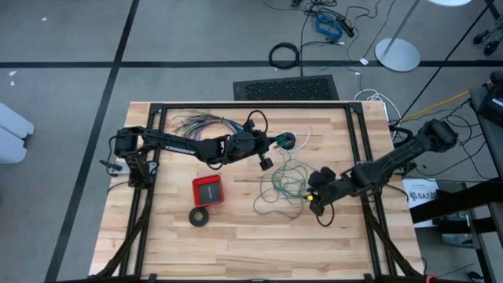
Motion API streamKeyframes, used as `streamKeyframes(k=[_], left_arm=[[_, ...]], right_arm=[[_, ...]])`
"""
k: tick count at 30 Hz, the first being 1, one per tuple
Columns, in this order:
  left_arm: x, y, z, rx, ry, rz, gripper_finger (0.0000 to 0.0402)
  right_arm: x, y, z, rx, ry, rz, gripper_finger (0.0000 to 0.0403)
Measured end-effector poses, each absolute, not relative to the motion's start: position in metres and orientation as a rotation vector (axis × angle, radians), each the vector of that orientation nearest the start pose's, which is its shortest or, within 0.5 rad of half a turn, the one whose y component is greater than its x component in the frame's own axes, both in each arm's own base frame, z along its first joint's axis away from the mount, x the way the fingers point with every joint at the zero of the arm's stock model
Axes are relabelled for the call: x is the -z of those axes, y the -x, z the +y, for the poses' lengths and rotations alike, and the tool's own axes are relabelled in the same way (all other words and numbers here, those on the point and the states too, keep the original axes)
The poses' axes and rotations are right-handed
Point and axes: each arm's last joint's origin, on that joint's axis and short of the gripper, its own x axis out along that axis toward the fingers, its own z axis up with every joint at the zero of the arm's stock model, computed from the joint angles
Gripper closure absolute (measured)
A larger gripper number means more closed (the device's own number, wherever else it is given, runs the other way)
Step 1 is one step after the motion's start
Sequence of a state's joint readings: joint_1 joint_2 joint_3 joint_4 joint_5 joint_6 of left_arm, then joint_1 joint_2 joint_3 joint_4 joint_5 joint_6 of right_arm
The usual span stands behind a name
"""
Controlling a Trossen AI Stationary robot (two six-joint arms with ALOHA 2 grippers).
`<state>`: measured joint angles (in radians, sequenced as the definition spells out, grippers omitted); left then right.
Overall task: Coil cords
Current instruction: Uncoil the green wire from the spool
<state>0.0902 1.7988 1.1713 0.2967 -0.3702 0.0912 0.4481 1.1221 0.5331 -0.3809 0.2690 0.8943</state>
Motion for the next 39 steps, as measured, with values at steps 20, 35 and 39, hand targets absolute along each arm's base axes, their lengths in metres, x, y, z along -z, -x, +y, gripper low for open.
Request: streamKeyframes(k=[20,35,39], left_arm=[[-0.235,-0.401,0.047,-0.442,-0.128,0.342,0.0401],[-0.235,-0.401,0.046,-0.439,-0.129,0.343,0.0401],[-0.234,-0.4,0.046,-0.438,-0.13,0.353,0.0401]], right_arm=[[-0.223,-0.214,0.072,0.365,0.019,0.282,0.0267],[-0.196,-0.248,0.027,0.511,0.099,0.36,0.0267],[-0.192,-0.254,0.021,0.552,0.112,0.342,0.0267]])
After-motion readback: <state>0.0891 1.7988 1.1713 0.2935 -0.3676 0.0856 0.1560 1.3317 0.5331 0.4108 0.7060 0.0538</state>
